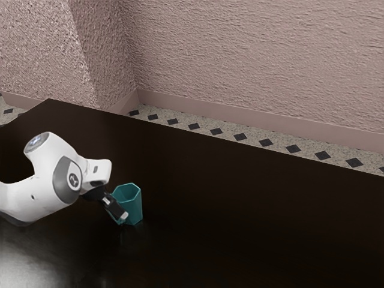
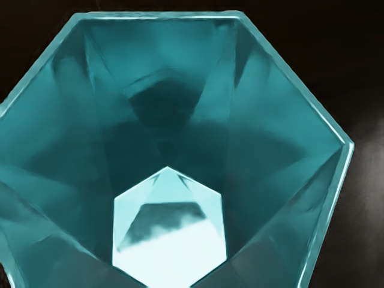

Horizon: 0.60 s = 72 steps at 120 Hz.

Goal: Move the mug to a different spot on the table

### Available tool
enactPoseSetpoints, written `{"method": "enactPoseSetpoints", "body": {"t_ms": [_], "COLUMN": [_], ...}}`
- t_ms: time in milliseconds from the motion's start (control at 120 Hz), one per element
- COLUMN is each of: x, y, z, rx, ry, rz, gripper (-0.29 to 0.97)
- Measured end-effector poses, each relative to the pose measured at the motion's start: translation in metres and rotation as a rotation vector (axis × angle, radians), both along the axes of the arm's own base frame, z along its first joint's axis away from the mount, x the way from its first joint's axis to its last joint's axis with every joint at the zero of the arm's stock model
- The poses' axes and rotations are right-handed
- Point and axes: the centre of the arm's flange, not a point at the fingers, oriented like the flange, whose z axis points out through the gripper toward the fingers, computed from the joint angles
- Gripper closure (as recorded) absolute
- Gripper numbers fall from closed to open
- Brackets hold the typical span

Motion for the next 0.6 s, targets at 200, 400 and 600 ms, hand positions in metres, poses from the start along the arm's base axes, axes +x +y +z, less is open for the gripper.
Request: {"method": "enactPoseSetpoints", "body": {"t_ms": [200, 400, 600], "x": [0.021, 0.08, 0.141], "y": [0.002, 0.005, -0.001], "z": [0.046, 0.136, 0.227], "rx": [-0.035, 0.009, 0.151], "ry": [-0.111, -0.259, -0.27], "rz": [-0.008, -0.114, -0.266], "gripper": [0.02, 0.01, 0.0]}}
